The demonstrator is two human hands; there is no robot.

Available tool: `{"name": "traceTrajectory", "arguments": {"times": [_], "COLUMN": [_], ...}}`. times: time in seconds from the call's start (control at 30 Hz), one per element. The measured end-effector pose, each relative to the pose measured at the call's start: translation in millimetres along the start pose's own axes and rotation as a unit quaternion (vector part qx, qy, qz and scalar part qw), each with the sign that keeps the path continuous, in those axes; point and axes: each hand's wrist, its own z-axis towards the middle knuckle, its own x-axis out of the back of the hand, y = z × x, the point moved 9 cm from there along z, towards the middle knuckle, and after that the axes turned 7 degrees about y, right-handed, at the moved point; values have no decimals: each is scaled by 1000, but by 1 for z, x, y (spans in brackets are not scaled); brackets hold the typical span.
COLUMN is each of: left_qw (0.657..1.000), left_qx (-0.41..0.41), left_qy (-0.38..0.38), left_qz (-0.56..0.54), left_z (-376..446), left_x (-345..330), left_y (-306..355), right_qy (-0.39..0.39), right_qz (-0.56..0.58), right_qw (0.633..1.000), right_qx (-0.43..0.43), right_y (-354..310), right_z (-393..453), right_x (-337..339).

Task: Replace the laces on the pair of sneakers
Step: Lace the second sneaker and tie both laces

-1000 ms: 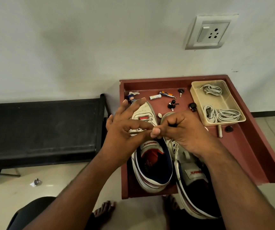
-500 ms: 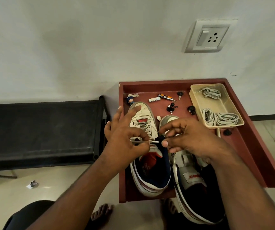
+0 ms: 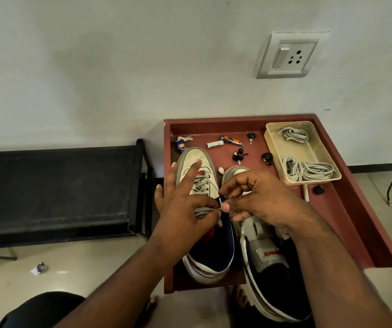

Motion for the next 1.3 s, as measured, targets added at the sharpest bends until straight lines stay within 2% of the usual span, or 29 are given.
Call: {"name": "traceTrajectory", "arguments": {"times": [0.27,0.57,1.13,1.3], "left_qw": [999,999,997,999], "left_qx": [-10,-22,0,8], "left_qy": [40,-34,-63,-36], "left_qz": [-12,-15,33,30], "left_z": [1,2,6,6], "left_x": [5,1,-3,0], "left_y": [2,-1,-2,-4], "right_qy": [-3,-10,-14,-11], "right_qz": [8,18,17,7], "right_qw": [1000,1000,1000,1000], "right_qx": [2,4,0,-5], "right_y": [2,4,4,7], "right_z": [0,1,-1,1], "right_x": [1,2,1,3]}}
